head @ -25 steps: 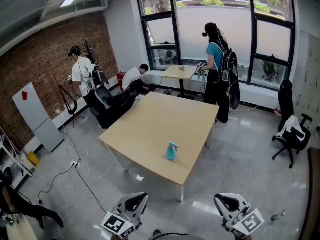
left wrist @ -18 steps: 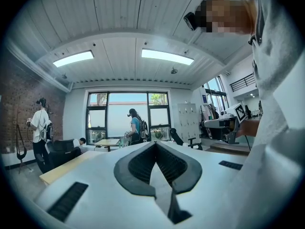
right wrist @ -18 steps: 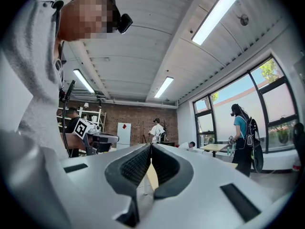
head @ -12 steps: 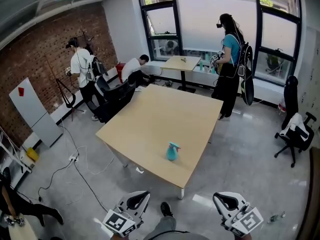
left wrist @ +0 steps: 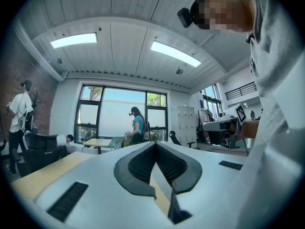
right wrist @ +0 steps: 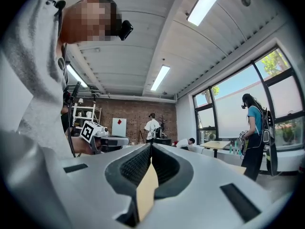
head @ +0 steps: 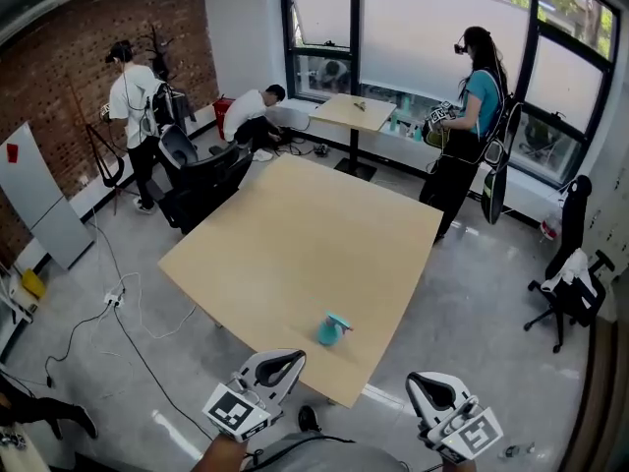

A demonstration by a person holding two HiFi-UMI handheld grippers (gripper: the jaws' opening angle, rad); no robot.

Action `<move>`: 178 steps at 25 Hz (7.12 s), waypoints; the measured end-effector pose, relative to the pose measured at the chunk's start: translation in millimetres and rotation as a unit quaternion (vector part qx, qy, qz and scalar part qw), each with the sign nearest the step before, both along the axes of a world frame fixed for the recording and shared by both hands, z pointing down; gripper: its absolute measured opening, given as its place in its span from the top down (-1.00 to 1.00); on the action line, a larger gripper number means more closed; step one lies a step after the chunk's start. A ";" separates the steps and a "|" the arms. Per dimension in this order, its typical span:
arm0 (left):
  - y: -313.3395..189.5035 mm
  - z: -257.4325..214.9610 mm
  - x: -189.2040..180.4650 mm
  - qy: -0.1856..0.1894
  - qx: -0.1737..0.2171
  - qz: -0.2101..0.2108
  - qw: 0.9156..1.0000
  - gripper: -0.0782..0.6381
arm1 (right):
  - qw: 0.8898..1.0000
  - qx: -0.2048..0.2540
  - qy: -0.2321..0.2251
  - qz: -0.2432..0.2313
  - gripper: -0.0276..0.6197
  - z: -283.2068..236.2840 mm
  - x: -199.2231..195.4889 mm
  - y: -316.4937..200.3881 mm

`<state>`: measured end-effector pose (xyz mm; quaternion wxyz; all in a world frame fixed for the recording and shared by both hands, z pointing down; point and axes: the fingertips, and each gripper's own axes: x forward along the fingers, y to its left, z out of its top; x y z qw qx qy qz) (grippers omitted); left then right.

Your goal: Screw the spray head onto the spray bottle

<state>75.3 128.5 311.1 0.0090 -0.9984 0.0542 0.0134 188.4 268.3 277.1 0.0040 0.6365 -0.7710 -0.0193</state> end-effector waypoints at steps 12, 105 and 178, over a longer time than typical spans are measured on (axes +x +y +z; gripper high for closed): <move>-127.0 21.4 96.6 0.005 -0.014 -0.006 1.000 0.77 | 0.998 -0.032 -0.018 -0.057 0.90 7.0 67.4 -144.1; -125.4 374.7 202.5 -0.125 -0.061 0.107 0.984 -0.28 | 0.506 -0.358 0.591 -0.515 0.63 319.1 14.1 -261.0; -123.6 381.0 202.4 -0.148 -0.062 0.063 0.985 -0.29 | 0.791 -0.402 0.281 -0.367 0.52 330.1 31.5 -270.6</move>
